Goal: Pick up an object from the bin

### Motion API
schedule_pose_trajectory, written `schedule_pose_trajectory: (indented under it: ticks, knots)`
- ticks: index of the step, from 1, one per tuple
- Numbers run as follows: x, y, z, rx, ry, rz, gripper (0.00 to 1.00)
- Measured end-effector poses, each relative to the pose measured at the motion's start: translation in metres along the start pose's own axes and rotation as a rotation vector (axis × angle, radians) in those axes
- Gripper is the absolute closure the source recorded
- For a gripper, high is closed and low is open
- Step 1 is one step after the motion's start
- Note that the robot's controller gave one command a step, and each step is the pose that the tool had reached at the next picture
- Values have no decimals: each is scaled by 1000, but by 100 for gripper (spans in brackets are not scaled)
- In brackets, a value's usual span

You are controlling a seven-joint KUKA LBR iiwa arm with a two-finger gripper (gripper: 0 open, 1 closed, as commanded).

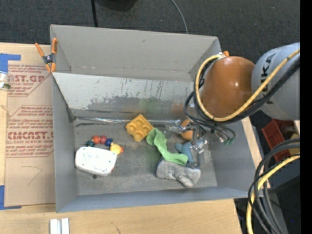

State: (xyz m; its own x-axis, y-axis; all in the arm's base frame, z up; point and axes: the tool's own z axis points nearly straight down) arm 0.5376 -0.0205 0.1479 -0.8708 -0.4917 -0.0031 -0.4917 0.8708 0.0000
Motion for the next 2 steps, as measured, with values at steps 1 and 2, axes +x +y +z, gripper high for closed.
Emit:
schedule_pose_trajectory:
  ticks: [1, 2]
  knots:
    - [-1, 1, 19, -3, 3, 161, 0]
    - [0, 1, 34, -1, 2, 38, 0]
